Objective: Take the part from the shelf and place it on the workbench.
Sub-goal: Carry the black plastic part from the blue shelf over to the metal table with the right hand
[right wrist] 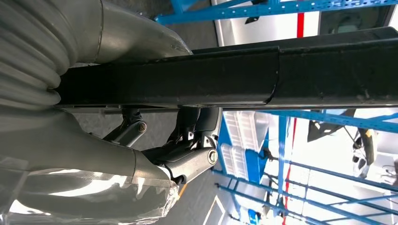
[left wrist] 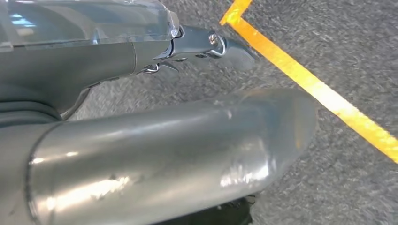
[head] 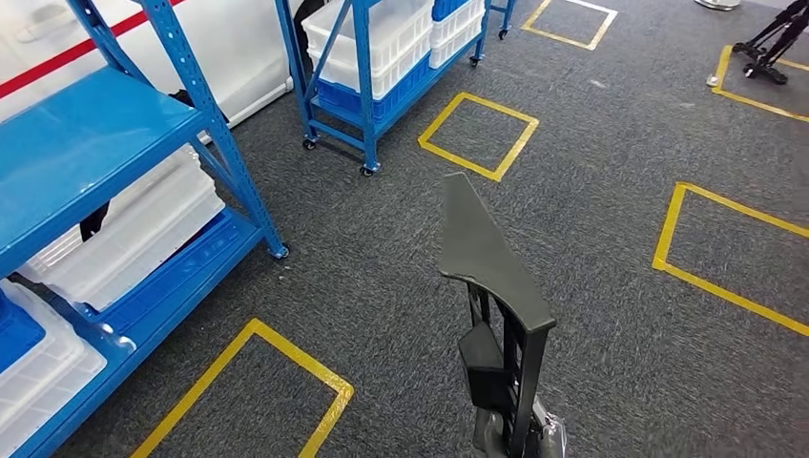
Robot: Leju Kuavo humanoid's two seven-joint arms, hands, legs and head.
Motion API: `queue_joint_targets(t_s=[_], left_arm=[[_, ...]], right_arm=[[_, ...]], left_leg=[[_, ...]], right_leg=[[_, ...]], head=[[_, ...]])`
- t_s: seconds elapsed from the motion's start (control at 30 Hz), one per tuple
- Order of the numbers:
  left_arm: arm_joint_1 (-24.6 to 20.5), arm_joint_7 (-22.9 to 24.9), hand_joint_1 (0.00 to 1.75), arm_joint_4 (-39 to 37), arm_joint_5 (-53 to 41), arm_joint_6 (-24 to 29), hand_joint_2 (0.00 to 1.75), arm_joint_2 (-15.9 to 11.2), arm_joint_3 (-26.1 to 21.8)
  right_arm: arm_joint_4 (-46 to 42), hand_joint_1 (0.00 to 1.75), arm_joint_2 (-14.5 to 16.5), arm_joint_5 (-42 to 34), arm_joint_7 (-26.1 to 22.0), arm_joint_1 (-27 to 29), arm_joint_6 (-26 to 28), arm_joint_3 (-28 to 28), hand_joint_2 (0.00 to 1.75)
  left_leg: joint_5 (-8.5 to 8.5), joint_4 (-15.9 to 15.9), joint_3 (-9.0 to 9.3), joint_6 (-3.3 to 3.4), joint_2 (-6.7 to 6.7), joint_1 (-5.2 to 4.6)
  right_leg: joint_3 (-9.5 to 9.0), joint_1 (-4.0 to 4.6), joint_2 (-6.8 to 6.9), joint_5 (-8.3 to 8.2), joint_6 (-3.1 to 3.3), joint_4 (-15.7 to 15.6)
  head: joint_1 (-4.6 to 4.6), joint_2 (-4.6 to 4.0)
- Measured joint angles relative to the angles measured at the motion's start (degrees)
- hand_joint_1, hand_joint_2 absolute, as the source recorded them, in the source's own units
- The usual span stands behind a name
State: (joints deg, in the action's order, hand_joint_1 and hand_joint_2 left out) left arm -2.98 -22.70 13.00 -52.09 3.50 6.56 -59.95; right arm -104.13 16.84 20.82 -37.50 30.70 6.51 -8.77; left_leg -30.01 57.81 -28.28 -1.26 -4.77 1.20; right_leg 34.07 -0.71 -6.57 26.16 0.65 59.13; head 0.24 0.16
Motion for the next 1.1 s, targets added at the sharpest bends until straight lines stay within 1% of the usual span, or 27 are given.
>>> queue_joint_targets(t_s=[0.07,0.1,0.13,0.2,0.23,0.27,0.3,0.33,0.37,0.43,0.47,0.5,0.57,0.6,0.63,0.67,0.73,0.77,0.8,0.83,0.87,0.9,0.93,0.97,1.0,1.03,1.1], left_arm=[[-0.08,0.06,0.0,0.0,0.02,0.01,0.0,0.0,-0.01],[-0.15,0.06,0.0,0.0,0.02,0.0,0.0,-0.01,-0.02],[-0.2,0.04,0.0,0.0,0.05,-0.01,0.0,-0.02,-0.03],[-0.21,0.01,0.0,0.0,0.21,-0.07,0.0,-0.1,-0.09],[-0.15,-0.01,0.0,0.0,0.31,-0.11,0.0,-0.15,-0.12],[-0.11,-0.01,0.0,0.0,0.4,-0.14,0.0,-0.2,-0.15],[-0.09,-0.01,0.0,0.0,0.45,-0.18,0.0,-0.24,-0.18],[-0.12,-0.02,0.0,0.0,0.48,-0.2,0.0,-0.26,-0.19],[-0.2,-0.03,0.0,0.0,0.5,-0.21,0.0,-0.28,-0.2],[-0.34,-0.06,0.0,0.0,0.5,-0.24,0.0,-0.28,-0.22],[-0.38,-0.08,0.0,0.0,0.5,-0.25,0.0,-0.29,-0.24],[-0.42,-0.09,0.0,0.0,0.5,-0.25,0.0,-0.3,-0.26],[-0.54,-0.09,0.0,0.0,0.5,-0.25,0.0,-0.31,-0.3],[-0.63,-0.09,0.0,0.0,0.5,-0.24,0.0,-0.31,-0.32],[-0.73,-0.1,0.0,0.0,0.5,-0.23,0.0,-0.32,-0.33],[-0.8,-0.11,0.0,0.0,0.5,-0.2,0.0,-0.33,-0.35],[-0.81,-0.16,0.0,0.0,0.43,-0.15,0.0,-0.34,-0.37],[-0.72,-0.21,0.0,0.0,0.38,-0.14,0.0,-0.33,-0.37],[-0.6,-0.28,0.0,0.0,0.32,-0.14,0.0,-0.32,-0.37],[-0.5,-0.41,0.0,0.0,0.28,-0.13,0.0,-0.31,-0.37],[-0.47,-0.55,0.0,0.0,0.26,-0.12,0.0,-0.31,-0.37],[-0.48,-0.67,0.0,0.0,0.25,-0.1,0.0,-0.31,-0.37],[-0.5,-0.75,0.0,0.0,0.25,-0.09,0.0,-0.31,-0.38],[-0.49,-0.8,0.0,0.0,0.23,-0.09,0.0,-0.29,-0.39],[-0.47,-0.8,0.0,0.0,0.21,-0.09,0.0,-0.26,-0.4],[-0.48,-0.81,0.0,0.0,0.18,-0.09,0.0,-0.24,-0.41],[-0.59,-0.84,0.0,0.0,0.06,-0.09,0.0,-0.16,-0.42]], right_arm=[[-0.02,1.75,0.11,0.12,-0.04,0.08,-0.36,0.19,1.75],[-0.02,1.75,0.17,0.21,-0.05,0.1,-0.58,0.3,1.75],[-0.01,1.75,0.25,0.37,-0.07,0.05,-0.77,0.38,1.75],[0.02,1.75,0.34,0.79,-0.09,-0.19,-1.11,0.49,1.75],[0.05,1.75,0.38,0.99,-0.09,-0.32,-1.26,0.54,1.75],[0.12,1.75,0.4,1.12,-0.1,-0.42,-1.42,0.62,1.75],[0.21,1.75,0.43,1.2,-0.1,-0.48,-1.54,0.71,1.75],[0.32,1.75,0.46,1.24,-0.11,-0.53,-1.62,0.82,1.75],[0.4,1.75,0.52,1.28,-0.11,-0.58,-1.68,0.94,1.75],[0.5,1.75,0.66,1.38,-0.13,-0.81,-1.72,1.12,1.75],[0.52,1.75,0.73,1.47,-0.14,-0.96,-1.74,1.17,1.75],[0.54,1.75,0.79,1.56,-0.15,-1.1,-1.76,1.21,1.75],[0.6,1.75,0.89,1.71,-0.16,-1.21,-1.77,1.3,1.75],[0.63,1.75,0.95,1.74,-0.16,-1.2,-1.76,1.34,1.75],[0.65,1.75,1.03,1.78,-0.16,-1.21,-1.77,1.37,1.75],[0.66,1.75,1.11,1.83,-0.16,-1.26,-1.79,1.4,1.75],[0.67,1.75,1.21,1.89,-0.16,-1.4,-1.86,1.44,1.75],[0.68,1.75,1.21,1.89,-0.16,-1.46,-1.91,1.48,1.75],[0.68,1.75,1.22,1.87,-0.16,-1.47,-1.95,1.54,1.75],[0.68,1.75,1.22,1.83,-0.16,-1.48,-2.02,1.61,1.75],[0.68,1.75,1.24,1.77,-0.16,-1.48,-2.12,1.69,1.75],[0.68,1.75,1.26,1.71,-0.16,-1.49,-2.22,1.75,1.75],[0.68,1.75,1.29,1.67,-0.16,-1.51,-2.33,1.79,1.75],[0.68,1.75,1.32,1.64,-0.16,-1.56,-2.42,1.81,1.75],[0.68,1.75,1.33,1.62,-0.16,-1.6,-2.48,1.83,1.75],[0.67,1.75,1.34,1.61,-0.16,-1.63,-2.54,1.86,1.75],[0.66,1.75,1.35,1.59,-0.17,-1.64,-2.63,1.97,1.75]], left_leg=[[0.4,-0.22,0.01,0.88,1.27,-0.14],[0.67,-0.42,0.05,1.37,1.95,-0.14],[0.94,-0.65,0.04,1.83,2.74,-0.1],[1.18,-0.82,-0.22,2.33,4.35,-0.31],[1.2,-0.81,-0.35,2.44,5.28,-0.5],[1.18,-0.79,-0.44,2.47,6.19,-0.67],[1.14,-0.78,-0.48,2.49,7.1,-0.79],[1.08,-0.78,-0.45,2.48,7.91,-0.88],[0.99,-0.78,-0.32,2.45,8.62,-0.96],[0.71,-0.75,-0.03,2.18,9.77,-1.18],[0.58,-0.73,0.07,1.96,10.27,-1.27],[0.48,-0.71,0.16,1.73,10.73,-1.36],[0.37,-0.77,0.4,1.25,11.7,-1.42],[0.07,-0.65,0.5,0.97,11.65,-1.35],[-0.61,0.02,0.32,0.67,10.75,-1.29],[-1.94,1.9,-0.41,0.38,9.21,-1.18],[-5.69,9.2,-3.68,0.02,5.95,-0.92],[-7.22,13.36,-5.65,-0.11,5.28,-0.81],[-7.78,16.19,-7.09,-0.21,5.1,-0.72],[-7.13,16.85,-7.62,-0.28,5.07,-0.63],[-5.34,15.07,-7.07,-0.34,4.96,-0.49],[-2.89,11.42,-5.67,-0.41,4.44,-0.28],[-1.0,7.51,-4.04,-0.47,3.14,-0.01],[0.31,4.07,-2.72,-0.47,1.76,0.18],[0.79,2.14,-2.04,-0.33,0.61,0.29],[0.62,1.54,-1.88,-0.04,0.04,0.23],[0.94,1.35,-2.08,0.88,1.15,0.06]], right_leg=[[0.47,-0.19,-0.79,-0.35,-0.81,-0.03],[0.82,-0.16,-0.07,-0.06,-1.06,0.43],[1.62,-0.11,1.4,0.98,-1.25,1.93],[4.55,-0.01,4.85,4.77,-1.49,8.2],[6.31,-0.03,5.72,6.7,-1.62,12.13],[7.5,-0.07,6.06,7.79,-1.7,15.03],[7.74,-0.08,6.25,7.78,-1.7,16.05],[6.74,-0.06,6.46,6.71,-1.6,14.72],[4.65,-0.01,6.91,4.94,-1.38,11.31],[0.02,0.48,9.13,2.41,-0.6,3.19],[-1.3,0.78,9.89,1.92,-0.18,0.69],[-1.77,1.08,10.27,1.95,0.16,-0.41],[-1.57,1.18,9.12,1.77,0.64,-0.61],[-1.62,1.02,8.57,1.61,0.9,-0.88],[-1.7,0.8,8.03,1.42,1.2,-1.16],[-1.79,0.57,7.51,1.23,1.49,-1.43],[-1.8,0.47,6.49,1.05,1.79,-1.51],[-1.76,0.49,5.81,1.02,1.85,-1.47],[-1.77,0.5,5.07,1.01,1.86,-1.4],[-1.79,0.49,4.28,1.01,1.86,-1.28],[-1.81,0.44,3.44,1.05,1.8,-1.11],[-1.81,0.37,2.62,1.13,1.68,-0.86],[-1.7,0.26,1.87,1.22,1.47,-0.57],[-1.45,0.27,1.15,1.34,1.15,-0.11],[-1.09,0.24,0.47,1.33,0.76,0.22],[-0.69,0.22,-0.2,1.2,0.32,0.36],[-0.03,0.04,-1.47,0.78,-0.55,0.38]], head=[[0.03,0.0],[0.06,0.0],[0.18,-0.01],[0.42,0.0],[0.53,0.0],[0.54,0.0],[0.54,0.0],[0.55,0.0],[0.55,0.0],[0.53,0.0],[0.52,-0.01],[0.51,0.0],[0.51,0.0],[0.49,0.0],[0.44,0.0],[0.35,0.01],[0.16,0.0],[0.1,0.0],[0.09,-0.01],[0.09,-0.01],[0.08,-0.01],[0.08,0.0],[0.06,0.0],[0.03,0.0],[0.0,0.0],[-0.03,0.0],[-0.02,0.02]])
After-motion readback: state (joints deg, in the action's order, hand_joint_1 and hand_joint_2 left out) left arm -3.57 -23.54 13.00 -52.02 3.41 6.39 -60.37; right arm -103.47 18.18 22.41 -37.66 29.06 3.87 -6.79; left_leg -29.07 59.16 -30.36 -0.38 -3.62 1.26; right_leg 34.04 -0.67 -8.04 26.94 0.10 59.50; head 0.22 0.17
